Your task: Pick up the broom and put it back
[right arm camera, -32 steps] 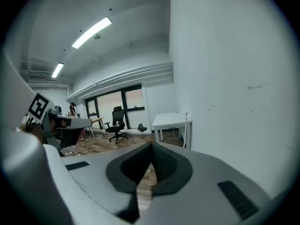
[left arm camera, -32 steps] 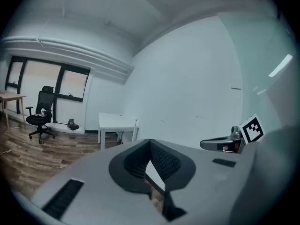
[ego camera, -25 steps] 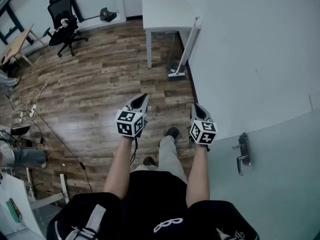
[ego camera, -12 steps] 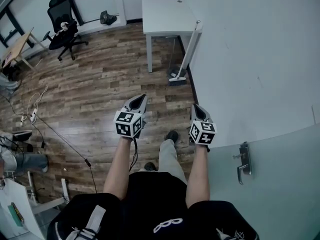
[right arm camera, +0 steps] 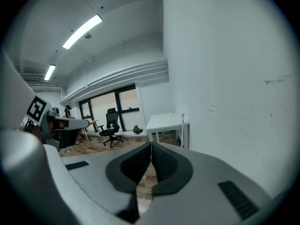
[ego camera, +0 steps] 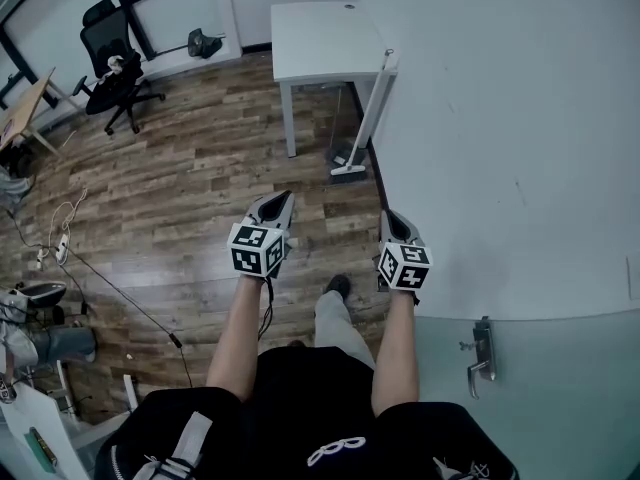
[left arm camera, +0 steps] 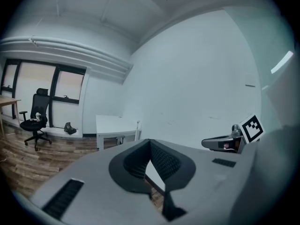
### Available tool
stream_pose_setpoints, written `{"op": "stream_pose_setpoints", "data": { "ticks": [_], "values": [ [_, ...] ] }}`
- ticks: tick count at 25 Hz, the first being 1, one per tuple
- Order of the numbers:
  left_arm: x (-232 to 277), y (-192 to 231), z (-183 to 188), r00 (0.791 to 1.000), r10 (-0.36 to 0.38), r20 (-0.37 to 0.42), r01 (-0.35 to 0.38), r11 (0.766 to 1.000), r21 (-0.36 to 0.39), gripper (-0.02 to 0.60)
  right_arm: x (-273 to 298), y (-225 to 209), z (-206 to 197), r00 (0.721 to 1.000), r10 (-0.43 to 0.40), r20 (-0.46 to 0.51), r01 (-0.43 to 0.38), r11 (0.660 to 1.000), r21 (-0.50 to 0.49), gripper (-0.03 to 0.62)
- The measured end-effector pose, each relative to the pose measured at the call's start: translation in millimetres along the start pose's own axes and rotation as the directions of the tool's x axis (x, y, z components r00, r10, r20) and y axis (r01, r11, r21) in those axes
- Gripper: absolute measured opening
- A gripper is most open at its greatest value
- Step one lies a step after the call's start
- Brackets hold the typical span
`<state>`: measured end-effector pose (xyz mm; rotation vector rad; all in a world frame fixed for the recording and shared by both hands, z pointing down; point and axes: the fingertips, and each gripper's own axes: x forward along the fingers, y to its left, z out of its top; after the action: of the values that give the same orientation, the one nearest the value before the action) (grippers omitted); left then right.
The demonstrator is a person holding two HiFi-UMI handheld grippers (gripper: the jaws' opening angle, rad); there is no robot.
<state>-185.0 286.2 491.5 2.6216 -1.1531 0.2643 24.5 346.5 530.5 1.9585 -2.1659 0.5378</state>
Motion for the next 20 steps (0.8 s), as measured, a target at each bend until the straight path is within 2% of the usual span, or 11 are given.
{"op": "stream_pose_setpoints", "data": {
  "ticks": [10,20],
  "values": [
    [103,13,31,1.000,-0.007,-0.012,0.007,1.000,-0.004,0.011,75,-62,38,1.000,0.002,-0.020,-0.002,1.000,0.003,0.025],
    [188,20,58,0.999,0.017,-0.041,-0.015,0.999,0.031,0.011,139,-115,65,0.999,0.034,-0.027,-0.033,0.999,0.030,0.025]
  ]
}}
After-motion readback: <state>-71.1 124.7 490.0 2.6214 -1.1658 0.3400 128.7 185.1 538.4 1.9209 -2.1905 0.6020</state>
